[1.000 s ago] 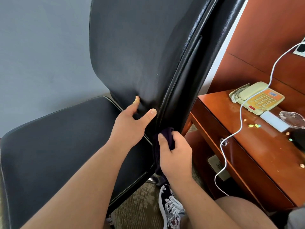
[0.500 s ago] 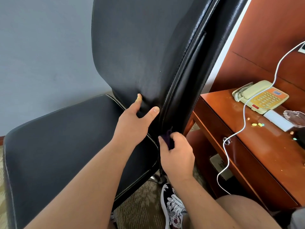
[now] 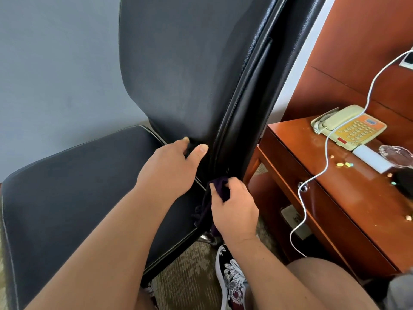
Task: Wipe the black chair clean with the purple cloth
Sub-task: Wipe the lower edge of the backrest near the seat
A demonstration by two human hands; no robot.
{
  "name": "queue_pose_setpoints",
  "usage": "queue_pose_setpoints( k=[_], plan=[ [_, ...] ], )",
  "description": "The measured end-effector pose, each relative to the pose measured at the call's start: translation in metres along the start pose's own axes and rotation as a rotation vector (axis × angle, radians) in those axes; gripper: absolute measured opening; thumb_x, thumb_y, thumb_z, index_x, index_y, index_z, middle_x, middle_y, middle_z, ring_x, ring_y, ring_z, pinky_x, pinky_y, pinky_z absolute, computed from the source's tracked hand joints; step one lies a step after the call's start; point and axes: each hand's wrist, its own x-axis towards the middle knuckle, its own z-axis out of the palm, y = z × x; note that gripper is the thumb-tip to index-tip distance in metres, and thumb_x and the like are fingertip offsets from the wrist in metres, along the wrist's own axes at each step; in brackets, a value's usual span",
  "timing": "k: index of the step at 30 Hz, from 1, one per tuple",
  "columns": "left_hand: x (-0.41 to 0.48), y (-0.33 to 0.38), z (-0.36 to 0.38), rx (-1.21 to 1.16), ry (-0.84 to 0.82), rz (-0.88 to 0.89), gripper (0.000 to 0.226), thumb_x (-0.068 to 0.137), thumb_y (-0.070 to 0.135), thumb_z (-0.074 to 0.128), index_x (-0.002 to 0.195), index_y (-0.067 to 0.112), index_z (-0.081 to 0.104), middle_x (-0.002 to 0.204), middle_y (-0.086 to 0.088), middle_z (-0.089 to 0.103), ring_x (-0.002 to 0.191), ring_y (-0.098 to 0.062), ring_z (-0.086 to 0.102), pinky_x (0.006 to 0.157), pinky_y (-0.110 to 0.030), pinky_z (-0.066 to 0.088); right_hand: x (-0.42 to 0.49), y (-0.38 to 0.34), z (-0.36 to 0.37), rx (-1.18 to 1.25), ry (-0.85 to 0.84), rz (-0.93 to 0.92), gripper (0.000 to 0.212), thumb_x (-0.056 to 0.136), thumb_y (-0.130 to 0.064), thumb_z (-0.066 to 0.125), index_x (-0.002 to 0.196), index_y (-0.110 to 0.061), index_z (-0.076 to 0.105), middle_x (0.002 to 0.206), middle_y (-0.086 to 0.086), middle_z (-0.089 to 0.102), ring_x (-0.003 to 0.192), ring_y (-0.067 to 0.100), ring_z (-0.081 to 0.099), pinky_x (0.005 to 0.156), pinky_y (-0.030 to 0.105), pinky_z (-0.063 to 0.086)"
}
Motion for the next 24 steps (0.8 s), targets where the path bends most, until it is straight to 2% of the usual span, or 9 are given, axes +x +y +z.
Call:
queue_pose_setpoints(
  k=[3,7,10,12,14,16,18,20,24],
  plan=[
    [-0.008,0.0,-0.001,0.161,-0.055,0.041,0.057,0.094,0.064,0.035,0.141,0.034,0.046,0.134,0.005,0.057,0.118,-0.019,0.055,0.084,-0.033,0.046,-0.001,0.006,0.003,-0.004,-0.005,0.028,0.022,0.092,-0.051,0.057,0.083,-0.033,0.049,0.078,-0.014,0.053,0.064,0.005,0.05,0.051,0.012,0.03],
    [-0.009,-0.004,-0.001,0.203,-0.185,0.012,0.065,0.086,0.073,0.041,0.138,0.035,0.049,0.134,0.01,0.056,0.116,-0.016,0.056,0.085,-0.032,0.047,-0.001,0.008,0.002,0.009,-0.014,0.037,0.021,0.091,-0.052,0.058,0.084,-0.034,0.05,0.079,-0.015,0.054,0.066,0.004,0.05,0.05,0.015,0.033],
    [-0.003,-0.008,-0.002,0.107,-0.209,-0.027,0.059,0.077,0.081,0.044,0.109,0.035,0.063,0.103,0.014,0.064,0.09,-0.01,0.061,0.072,-0.029,0.046,-0.003,0.009,0.004,0.112,-0.044,0.112,0.018,0.091,-0.052,0.059,0.088,-0.035,0.056,0.082,-0.017,0.058,0.074,0.004,0.058,0.059,0.028,0.051],
    [0.001,-0.009,0.002,0.056,-0.237,0.0,0.05,0.077,0.08,0.044,0.081,0.033,0.061,0.074,0.012,0.061,0.065,-0.007,0.057,0.058,-0.027,0.042,-0.006,0.011,0.003,0.238,-0.052,0.19,0.017,0.091,-0.051,0.061,0.088,-0.034,0.06,0.084,-0.015,0.061,0.077,0.005,0.06,0.067,0.035,0.056],
    [0.003,-0.01,0.006,0.032,-0.247,0.05,0.051,0.08,0.077,0.044,0.069,0.029,0.053,0.057,0.009,0.052,0.049,-0.006,0.048,0.05,-0.024,0.036,-0.008,0.009,0.002,0.334,-0.018,0.224,0.015,0.091,-0.048,0.063,0.088,-0.033,0.062,0.084,-0.014,0.062,0.079,0.005,0.061,0.07,0.036,0.056],
    [0.005,-0.012,0.01,0.023,-0.23,0.086,0.052,0.081,0.076,0.042,0.067,0.026,0.05,0.054,0.008,0.05,0.046,-0.006,0.045,0.048,-0.024,0.034,-0.008,0.006,-0.002,0.42,0.056,0.204,0.01,0.089,-0.046,0.066,0.094,-0.039,0.064,0.088,-0.016,0.063,0.084,0.004,0.062,0.073,0.03,0.055],
    [0.006,-0.014,0.014,0.012,-0.21,0.112,0.054,0.08,0.077,0.041,0.068,0.026,0.049,0.054,0.007,0.051,0.047,-0.006,0.046,0.047,-0.023,0.033,-0.004,0.001,-0.007,0.498,0.12,0.141,0.015,0.088,-0.044,0.068,0.103,-0.044,0.066,0.092,-0.016,0.062,0.088,0.004,0.063,0.073,0.017,0.052],
    [0.007,-0.017,0.017,-0.009,-0.207,0.122,0.054,0.079,0.077,0.04,0.068,0.025,0.048,0.055,0.007,0.051,0.048,-0.006,0.047,0.048,-0.023,0.034,0.002,-0.001,-0.01,0.534,0.192,0.072,0.018,0.088,-0.038,0.071,0.105,-0.04,0.07,0.089,-0.014,0.061,0.088,0.006,0.064,0.072,0.01,0.048],
    [0.009,-0.02,0.021,-0.035,-0.209,0.124,0.053,0.08,0.078,0.041,0.068,0.026,0.047,0.055,0.008,0.051,0.048,-0.007,0.047,0.048,-0.023,0.035,0.002,0.002,-0.004,0.507,0.207,0.073,0.009,0.089,-0.035,0.072,0.093,-0.043,0.072,0.086,-0.014,0.058,0.083,0.005,0.062,0.066,0.007,0.044]
  ],
)
